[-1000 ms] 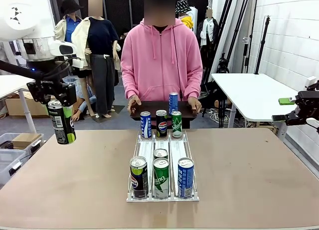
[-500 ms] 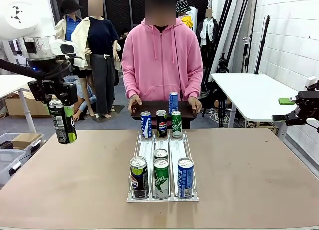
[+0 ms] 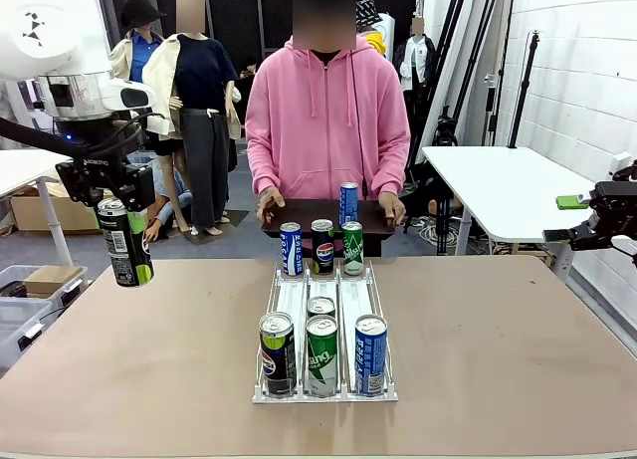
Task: Retrieve and hand over the desired beverage to the person.
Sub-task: Place the picked can on the Handle tray extended by the person.
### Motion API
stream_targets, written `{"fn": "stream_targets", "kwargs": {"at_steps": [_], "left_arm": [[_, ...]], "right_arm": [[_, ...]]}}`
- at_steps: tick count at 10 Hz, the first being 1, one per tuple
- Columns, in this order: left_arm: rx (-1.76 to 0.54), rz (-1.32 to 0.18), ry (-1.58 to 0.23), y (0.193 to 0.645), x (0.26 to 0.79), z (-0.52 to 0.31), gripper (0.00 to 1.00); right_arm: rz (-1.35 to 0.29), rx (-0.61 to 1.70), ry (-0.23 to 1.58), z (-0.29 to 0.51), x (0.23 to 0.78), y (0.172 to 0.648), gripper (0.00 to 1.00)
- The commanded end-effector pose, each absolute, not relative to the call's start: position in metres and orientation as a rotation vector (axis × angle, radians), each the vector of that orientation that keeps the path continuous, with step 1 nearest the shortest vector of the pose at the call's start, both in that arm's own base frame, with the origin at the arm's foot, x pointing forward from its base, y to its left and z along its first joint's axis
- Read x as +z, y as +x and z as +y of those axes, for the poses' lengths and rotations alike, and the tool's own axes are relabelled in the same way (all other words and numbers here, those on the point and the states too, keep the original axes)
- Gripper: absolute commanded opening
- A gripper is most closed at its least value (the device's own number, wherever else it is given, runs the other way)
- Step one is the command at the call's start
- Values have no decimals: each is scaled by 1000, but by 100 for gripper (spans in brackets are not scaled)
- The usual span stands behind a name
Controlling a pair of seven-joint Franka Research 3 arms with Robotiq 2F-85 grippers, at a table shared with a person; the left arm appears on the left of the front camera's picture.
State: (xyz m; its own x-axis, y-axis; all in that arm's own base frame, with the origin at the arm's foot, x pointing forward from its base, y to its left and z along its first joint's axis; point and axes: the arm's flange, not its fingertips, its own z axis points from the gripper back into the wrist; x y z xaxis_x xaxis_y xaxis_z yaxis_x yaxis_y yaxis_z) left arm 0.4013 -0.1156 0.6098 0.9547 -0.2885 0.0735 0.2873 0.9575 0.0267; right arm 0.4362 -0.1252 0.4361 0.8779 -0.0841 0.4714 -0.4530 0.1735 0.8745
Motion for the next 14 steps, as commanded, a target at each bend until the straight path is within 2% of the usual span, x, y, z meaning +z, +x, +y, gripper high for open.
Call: {"fn": "stream_targets", "kwargs": {"at_steps": [1, 14], "left_arm": [[-285, -86, 14, 401, 618, -115, 0], [-285, -86, 14, 401, 618, -115, 0]], "right_arm": [[-469, 262, 1387, -124, 437, 435, 100], [-469, 262, 1387, -124, 437, 435, 100]]}}
